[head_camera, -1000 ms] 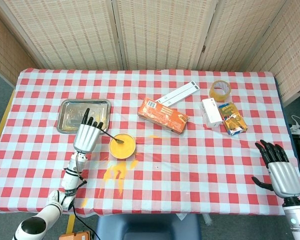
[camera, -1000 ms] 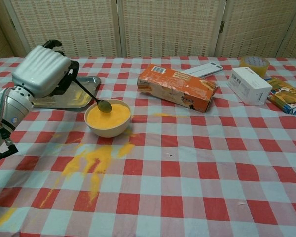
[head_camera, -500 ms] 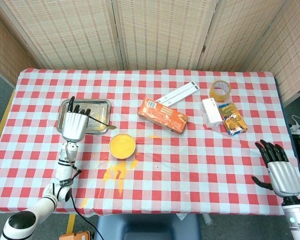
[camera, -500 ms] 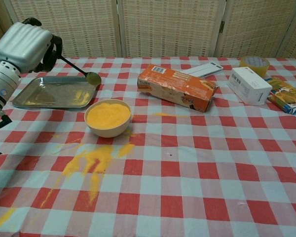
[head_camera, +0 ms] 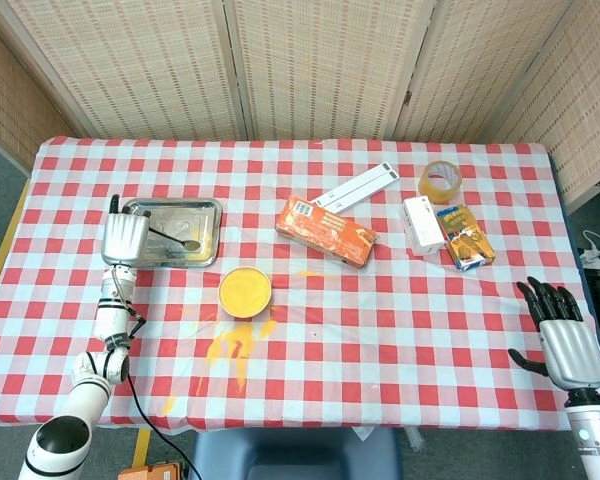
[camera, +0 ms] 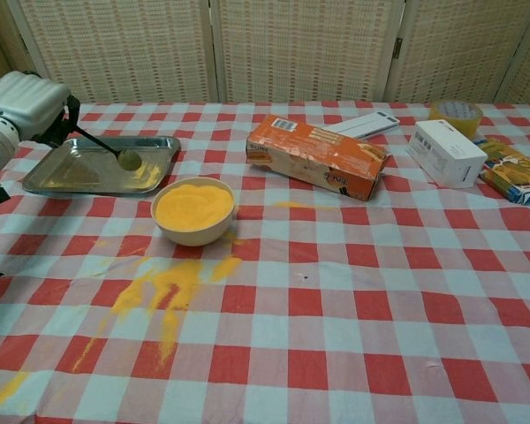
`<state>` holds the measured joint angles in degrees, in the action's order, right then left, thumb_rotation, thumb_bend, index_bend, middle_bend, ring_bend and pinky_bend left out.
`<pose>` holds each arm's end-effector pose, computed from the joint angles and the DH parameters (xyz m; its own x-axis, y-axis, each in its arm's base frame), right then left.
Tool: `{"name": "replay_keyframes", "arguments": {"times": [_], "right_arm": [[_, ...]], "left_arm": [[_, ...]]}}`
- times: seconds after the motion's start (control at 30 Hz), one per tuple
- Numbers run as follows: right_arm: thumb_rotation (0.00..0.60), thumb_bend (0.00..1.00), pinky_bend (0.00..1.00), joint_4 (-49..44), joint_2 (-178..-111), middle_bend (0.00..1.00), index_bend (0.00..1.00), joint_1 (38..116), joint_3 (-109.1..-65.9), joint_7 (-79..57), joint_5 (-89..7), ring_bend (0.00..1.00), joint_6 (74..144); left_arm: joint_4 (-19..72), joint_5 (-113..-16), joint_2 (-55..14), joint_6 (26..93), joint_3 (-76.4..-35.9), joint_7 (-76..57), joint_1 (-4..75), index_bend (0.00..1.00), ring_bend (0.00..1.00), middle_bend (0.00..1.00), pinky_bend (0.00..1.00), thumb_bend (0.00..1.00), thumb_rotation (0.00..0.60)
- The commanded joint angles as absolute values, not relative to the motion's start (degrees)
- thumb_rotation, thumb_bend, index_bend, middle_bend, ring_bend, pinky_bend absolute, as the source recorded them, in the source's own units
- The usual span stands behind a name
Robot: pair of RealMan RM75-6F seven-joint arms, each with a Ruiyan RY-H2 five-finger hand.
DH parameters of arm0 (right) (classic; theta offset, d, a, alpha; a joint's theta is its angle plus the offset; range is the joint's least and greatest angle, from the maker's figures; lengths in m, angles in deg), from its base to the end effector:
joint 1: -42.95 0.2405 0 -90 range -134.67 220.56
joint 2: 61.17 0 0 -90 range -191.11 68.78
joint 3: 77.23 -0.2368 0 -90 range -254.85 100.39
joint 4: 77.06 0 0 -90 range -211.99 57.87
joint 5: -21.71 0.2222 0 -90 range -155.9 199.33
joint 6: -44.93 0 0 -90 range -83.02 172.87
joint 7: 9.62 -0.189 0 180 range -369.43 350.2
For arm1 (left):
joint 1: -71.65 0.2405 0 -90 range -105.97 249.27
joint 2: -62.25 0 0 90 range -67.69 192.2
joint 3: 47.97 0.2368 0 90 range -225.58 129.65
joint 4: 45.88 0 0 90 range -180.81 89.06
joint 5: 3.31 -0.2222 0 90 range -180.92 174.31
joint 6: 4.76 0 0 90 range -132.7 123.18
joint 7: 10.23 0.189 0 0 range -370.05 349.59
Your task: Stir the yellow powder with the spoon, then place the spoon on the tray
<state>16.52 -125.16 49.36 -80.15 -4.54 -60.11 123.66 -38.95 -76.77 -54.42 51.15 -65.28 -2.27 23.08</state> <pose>-0.3078 -0.2323 0.1236 0.4468 -0.1059 0.8883 -0.8918 0.0263 0.4517 -0.2440 0.4909 0.0294 0.7754 -0.1097 0.6219 0.6278 0.0279 -0.7779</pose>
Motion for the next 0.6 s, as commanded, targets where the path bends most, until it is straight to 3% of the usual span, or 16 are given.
{"name": "replay_keyframes", "arguments": {"times": [0.03, 0.23, 0.5, 0.6], "right_arm": [[0.600, 0.10, 0.00, 16.50, -125.21, 0.00, 0.00, 49.34, -80.22, -4.42, -59.98, 0.00, 123.69], [0.600, 0.10, 0.00, 16.33, -125.47, 0.00, 0.00, 49.36, -80.26, -3.95, -59.77, 0.00, 123.66], [0.600, 0.10, 0.00, 15.93, -125.92, 0.00, 0.00, 49.52, -80.30, -3.88, -59.82, 0.00, 123.54], [0.600, 0.10, 0.00, 15.77, -126.09, 0.00, 0.00, 49.57, -80.27, -3.88, -59.90, 0.00, 123.50]], "left_arm": [[-40.52, -76.02, -55.40, 48.34, -65.27, -2.41, 23.07, 0.91, 0.43, 0.70, 0.16, 0.62, 0.600], [-40.82, -75.47, -55.66, 46.67, -65.38, -3.41, 23.05, 0.87, 0.43, 0.70, 0.16, 0.61, 0.600], [-40.95, -75.24, -55.58, 45.18, -65.29, -4.41, 22.96, 0.55, 0.42, 0.66, 0.16, 0.59, 0.600], [-40.84, -74.92, -55.43, 43.50, -65.41, -4.80, 22.89, 0.30, 0.35, 0.53, 0.15, 0.57, 0.600]]}}
